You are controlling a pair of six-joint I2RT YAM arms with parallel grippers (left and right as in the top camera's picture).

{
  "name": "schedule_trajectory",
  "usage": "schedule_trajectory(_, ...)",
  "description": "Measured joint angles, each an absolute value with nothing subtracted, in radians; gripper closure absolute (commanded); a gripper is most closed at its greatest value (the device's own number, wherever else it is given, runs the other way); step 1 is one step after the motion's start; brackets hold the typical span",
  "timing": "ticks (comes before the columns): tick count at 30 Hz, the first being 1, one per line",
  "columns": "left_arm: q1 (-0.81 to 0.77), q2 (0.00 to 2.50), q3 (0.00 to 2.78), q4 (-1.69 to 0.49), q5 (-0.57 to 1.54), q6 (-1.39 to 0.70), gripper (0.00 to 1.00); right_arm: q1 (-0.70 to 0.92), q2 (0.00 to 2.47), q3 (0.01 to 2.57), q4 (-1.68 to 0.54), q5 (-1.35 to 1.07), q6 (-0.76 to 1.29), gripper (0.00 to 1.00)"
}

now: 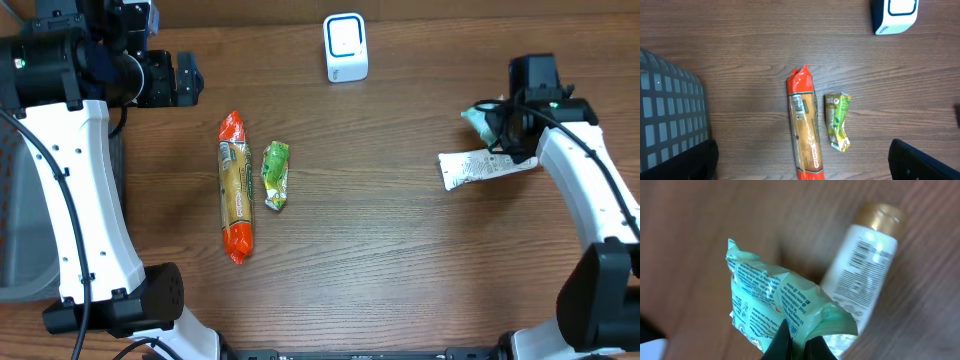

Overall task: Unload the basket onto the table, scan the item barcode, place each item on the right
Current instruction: 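Move the mint-green packet right and set it down near the tube, then reach the right gripper to the green-yellow tea packet and grasp it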

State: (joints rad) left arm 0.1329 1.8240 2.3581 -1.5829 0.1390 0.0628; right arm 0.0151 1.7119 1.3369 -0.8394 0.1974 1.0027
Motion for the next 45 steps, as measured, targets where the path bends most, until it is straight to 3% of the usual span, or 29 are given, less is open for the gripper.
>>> schedule_trajectory(3,0.133,1.824,2.358,-1.583,0.139,0.063,0.01,0.005,1.726,1.326,-0.871,0.198,1.011,0.88)
schedule_trajectory(5,0.133,1.824,2.358,-1.583,0.139,0.063,0.01,-0.004,1.727,1.325,-0.889,0.198,1.009,0.78)
schedule_trajectory(7,0.133,1.824,2.358,-1.583,0.139,0.063,0.00,-0.013,1.727,1.325,-0.913,0.198,1.010,0.61)
schedule_trajectory(20,0.133,1.824,2.358,-1.583,0.139,0.063,0.00,-0.020,1.727,1.423,-1.118,0.146,0.751,0.30)
schedule_trajectory(29,0.133,1.824,2.358,-1.583,0.139,0.063,0.00,0.049,1.720,1.614,-1.026,-0.109,0.483,0.17)
schedule_trajectory(45,0.133,1.824,2.358,-1.583,0.139,0.063,0.00,0.505,1.980,1.616,-0.622,-0.384,0.421,0.12)
